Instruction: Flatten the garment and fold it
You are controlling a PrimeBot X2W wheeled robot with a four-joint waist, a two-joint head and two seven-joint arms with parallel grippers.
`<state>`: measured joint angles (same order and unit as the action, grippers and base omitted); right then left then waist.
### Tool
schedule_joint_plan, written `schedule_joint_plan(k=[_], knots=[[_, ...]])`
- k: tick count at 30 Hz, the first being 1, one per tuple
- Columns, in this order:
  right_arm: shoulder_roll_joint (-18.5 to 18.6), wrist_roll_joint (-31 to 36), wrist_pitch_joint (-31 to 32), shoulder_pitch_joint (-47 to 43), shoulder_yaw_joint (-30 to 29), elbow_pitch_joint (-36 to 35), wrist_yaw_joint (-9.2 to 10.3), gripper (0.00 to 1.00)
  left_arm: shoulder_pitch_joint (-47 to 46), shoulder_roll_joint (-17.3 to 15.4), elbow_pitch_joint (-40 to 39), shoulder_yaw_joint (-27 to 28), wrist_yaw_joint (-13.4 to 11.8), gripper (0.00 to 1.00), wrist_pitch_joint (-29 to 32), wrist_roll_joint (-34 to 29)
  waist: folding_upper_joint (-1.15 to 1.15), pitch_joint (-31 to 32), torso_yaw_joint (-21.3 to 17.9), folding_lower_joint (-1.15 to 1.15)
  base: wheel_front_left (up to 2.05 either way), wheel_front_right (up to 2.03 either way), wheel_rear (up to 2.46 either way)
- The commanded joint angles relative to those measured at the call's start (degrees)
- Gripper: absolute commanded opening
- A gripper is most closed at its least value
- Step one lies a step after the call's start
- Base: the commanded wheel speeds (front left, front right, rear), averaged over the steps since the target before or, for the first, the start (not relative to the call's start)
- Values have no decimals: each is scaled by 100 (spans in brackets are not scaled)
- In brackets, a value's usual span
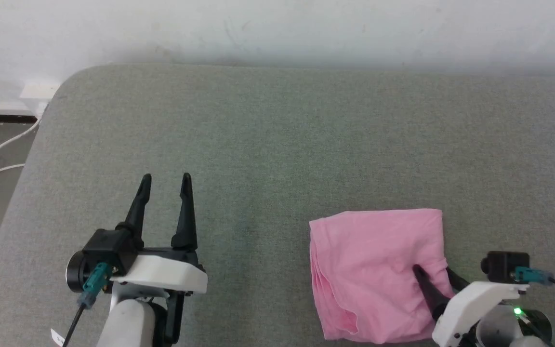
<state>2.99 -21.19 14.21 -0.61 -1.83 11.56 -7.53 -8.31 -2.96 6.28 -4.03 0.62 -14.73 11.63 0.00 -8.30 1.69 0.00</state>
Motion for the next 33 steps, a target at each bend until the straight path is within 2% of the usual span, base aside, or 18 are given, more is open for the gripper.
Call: schedule_joint_plan(k=[1,3,4,5,6,12,16,17,18,25,29,33], knots=[[-11,-50,231,169,87,144,4,100,33,8,-9,11,-15,100,-27,28,0,1,23,0,0,0,0],[-11,-67,581,253,178,287,4,100,33,8,-7,0,-19,100,-27,34,0,2,45,0,0,0,0],[-11,-62,745,284,204,334,4,49,34,8,-7,-7,-22,100,-27,36,0,2,55,0,0,0,0],[-11,-37,878,314,226,350,4,27,33,8,-8,-14,-25,100,-27,38,0,0,64,0,0,0,0],[-11,14,984,338,248,343,4,0,32,8,-8,-21,-29,100,-27,39,0,-1,70,0,0,0,0],[-6,603,1286,478,441,68,4,0,62,8,-71,34,-61,100,-27,30,0,-46,-63,0,0,0,0],[255,1000,1460,725,878,-48,4,0,86,8,-151,144,-52,100,-27,-57,0,-113,-340,0,0,0,0],[561,1145,1508,1022,1294,-64,4,0,92,8,-250,249,-26,100,-27,-90,0,-182,-609,0,0,0,0],[561,1145,1508,1022,1294,-64,4,0,92,8,-250,249,-26,100,-27,-90,0,-182,-609,0,0,0,0],[1584,1153,1282,2353,2517,353,4,0,-162,7,-486,413,152,100,-27,-328,0,-588,-1606,0,0,0,0],[1955,1175,859,3075,2720,758,4,0,-406,-6,-573,368,241,100,-27,-488,0,-895,-2134,0,0,0,0],[2140,1299,445,3629,2541,1297,4,0,-611,-96,-606,348,292,100,-27,-624,0,-1274,-2616,0,0,0,0]])
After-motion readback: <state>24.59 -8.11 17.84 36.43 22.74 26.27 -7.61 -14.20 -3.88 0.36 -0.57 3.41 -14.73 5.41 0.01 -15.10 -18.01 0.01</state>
